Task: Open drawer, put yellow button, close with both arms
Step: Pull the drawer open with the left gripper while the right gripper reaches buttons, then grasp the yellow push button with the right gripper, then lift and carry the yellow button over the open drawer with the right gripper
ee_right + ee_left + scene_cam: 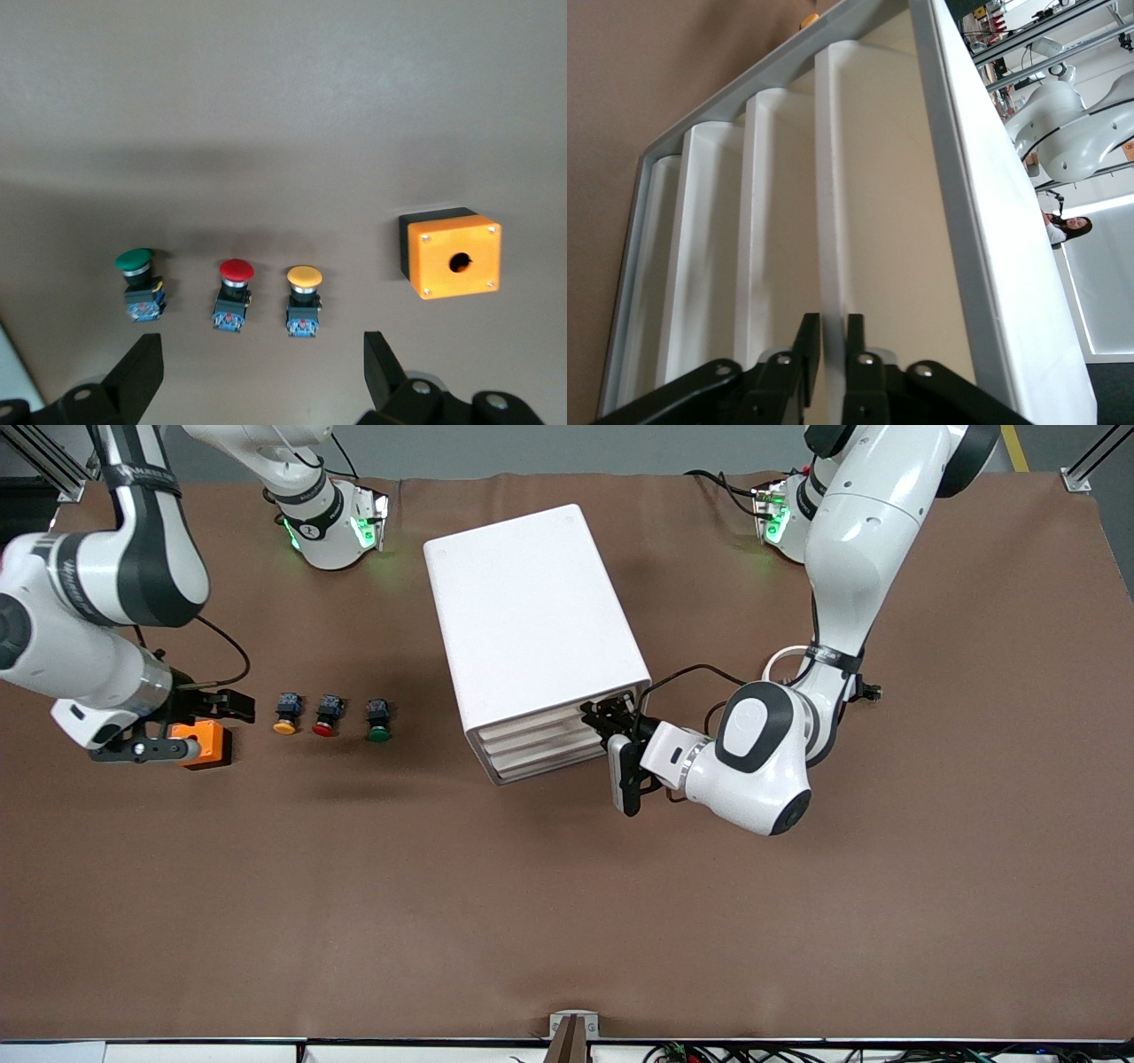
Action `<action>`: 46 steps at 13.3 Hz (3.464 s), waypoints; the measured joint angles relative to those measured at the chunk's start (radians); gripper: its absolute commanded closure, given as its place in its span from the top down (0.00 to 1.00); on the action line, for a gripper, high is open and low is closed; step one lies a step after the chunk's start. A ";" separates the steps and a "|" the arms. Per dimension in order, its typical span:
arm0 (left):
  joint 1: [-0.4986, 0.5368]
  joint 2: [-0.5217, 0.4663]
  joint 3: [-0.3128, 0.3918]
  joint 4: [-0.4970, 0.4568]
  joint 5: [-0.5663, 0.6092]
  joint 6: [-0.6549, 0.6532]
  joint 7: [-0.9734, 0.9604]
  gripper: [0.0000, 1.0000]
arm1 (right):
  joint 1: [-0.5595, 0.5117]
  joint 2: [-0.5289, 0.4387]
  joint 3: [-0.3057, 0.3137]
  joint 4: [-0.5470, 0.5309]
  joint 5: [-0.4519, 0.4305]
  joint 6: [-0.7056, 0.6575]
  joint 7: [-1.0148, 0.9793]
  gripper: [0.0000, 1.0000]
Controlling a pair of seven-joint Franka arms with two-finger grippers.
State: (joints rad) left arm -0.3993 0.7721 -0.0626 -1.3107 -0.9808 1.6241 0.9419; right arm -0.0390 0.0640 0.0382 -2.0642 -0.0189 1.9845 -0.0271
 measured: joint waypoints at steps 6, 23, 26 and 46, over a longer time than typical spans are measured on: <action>-0.002 -0.002 0.000 0.004 0.015 0.002 -0.018 0.02 | -0.006 -0.041 -0.005 -0.211 -0.013 0.232 -0.067 1.00; -0.008 -0.004 0.080 0.092 0.110 0.070 -0.078 0.00 | -0.110 0.180 -0.008 -0.505 -0.020 0.828 -0.193 1.00; -0.008 -0.005 0.081 0.107 0.148 0.097 -0.084 0.00 | -0.110 0.180 -0.008 -0.518 -0.020 0.824 -0.193 1.00; -0.014 -0.020 0.153 0.131 0.268 0.241 -0.098 0.70 | 0.136 0.085 0.021 0.395 0.290 -0.396 0.398 0.00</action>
State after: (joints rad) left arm -0.4133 0.7521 0.0903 -1.1794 -0.7132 1.8653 0.8437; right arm 0.0973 0.1490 0.0594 -1.6692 0.2713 1.5882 0.3713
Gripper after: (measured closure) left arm 0.912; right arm 0.559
